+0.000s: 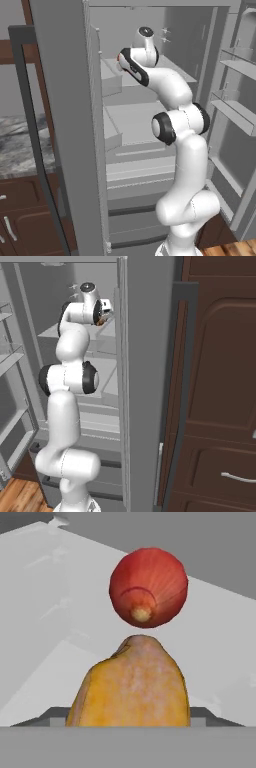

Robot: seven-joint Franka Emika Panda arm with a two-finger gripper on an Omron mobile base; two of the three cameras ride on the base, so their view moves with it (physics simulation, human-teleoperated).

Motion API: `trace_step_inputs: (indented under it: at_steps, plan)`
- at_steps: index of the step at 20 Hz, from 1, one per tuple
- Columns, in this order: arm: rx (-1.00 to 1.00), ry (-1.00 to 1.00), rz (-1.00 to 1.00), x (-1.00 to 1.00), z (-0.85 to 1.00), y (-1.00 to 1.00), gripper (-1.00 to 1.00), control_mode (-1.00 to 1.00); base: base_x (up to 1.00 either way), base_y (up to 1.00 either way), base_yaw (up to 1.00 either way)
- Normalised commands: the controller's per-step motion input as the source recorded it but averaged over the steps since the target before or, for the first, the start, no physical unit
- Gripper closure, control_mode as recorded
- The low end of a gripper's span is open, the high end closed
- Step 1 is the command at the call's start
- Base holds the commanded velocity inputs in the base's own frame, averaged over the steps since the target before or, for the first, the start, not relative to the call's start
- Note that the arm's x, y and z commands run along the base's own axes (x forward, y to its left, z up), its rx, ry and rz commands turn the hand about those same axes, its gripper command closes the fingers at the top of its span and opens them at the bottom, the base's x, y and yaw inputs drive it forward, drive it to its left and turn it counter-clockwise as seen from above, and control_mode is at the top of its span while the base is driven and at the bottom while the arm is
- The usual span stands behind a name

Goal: Take the chicken drumstick from the fridge and place it on the digital scale on the counter by the fridge. Wait a few seconds for a reading, then move it to the plate on the dining counter.

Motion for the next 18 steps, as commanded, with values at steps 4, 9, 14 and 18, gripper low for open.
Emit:
trace_step_inputs:
  at_steps: [4,9,14,18]
  plan:
    - [0.0,-0.06,0.0,-0.18,-0.27,0.0,1.0,-1.0,0.0,0.0,0.0]
    - [0.0,-0.29,0.0,-0.97,0.19,0.0,1.0,-1.0,0.0,0.0,0.0]
    - [0.03,-0.18,0.0,-1.0,0.58,-0.04,1.0,-1.0,0.0,0.0,0.0]
    - [0.01,-0.12,-0.02,-1.0,0.05,0.0,1.0,-1.0,0.0,0.0,0.0]
